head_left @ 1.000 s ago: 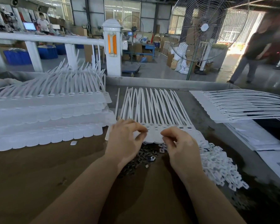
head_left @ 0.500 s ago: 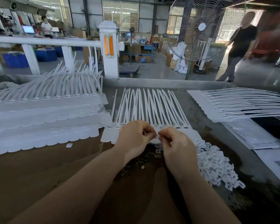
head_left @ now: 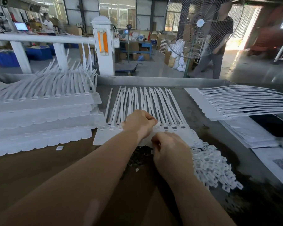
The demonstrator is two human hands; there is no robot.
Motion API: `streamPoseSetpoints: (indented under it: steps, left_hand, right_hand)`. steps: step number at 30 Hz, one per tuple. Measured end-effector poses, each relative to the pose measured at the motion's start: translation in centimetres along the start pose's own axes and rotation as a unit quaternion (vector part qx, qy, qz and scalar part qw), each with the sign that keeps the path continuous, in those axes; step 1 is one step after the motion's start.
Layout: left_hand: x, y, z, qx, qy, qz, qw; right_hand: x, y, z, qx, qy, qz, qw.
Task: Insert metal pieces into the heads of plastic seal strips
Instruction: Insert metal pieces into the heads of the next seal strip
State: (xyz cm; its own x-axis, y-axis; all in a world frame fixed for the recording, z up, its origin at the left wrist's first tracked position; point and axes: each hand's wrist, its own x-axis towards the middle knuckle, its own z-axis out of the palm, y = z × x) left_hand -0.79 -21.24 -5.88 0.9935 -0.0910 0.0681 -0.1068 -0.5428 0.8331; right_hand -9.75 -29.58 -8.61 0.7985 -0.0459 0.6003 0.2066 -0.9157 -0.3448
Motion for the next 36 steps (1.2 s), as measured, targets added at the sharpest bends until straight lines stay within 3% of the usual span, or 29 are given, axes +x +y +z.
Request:
streamPoseSetpoints:
  steps: [8,20,36]
  left_hand:
    - [0.9,0.9,1.9,-0.016,-0.016,-0.026,0.999]
    - [1.1,0.6,2.0,0.037,-0.035,0.002,0.999]
    - [1.3,0.3,2.1,0.083,-0.019,0.01,0.996]
  right_hand:
    - [0.0,0.1,0.1,0.016,0.023,0.025,0.999]
    - [0.3,0.4,0.4,0.015,-0.029,0.037,0.999]
    - [0.2,0.3,0.4,0.024,-0.024,0.047,0.998]
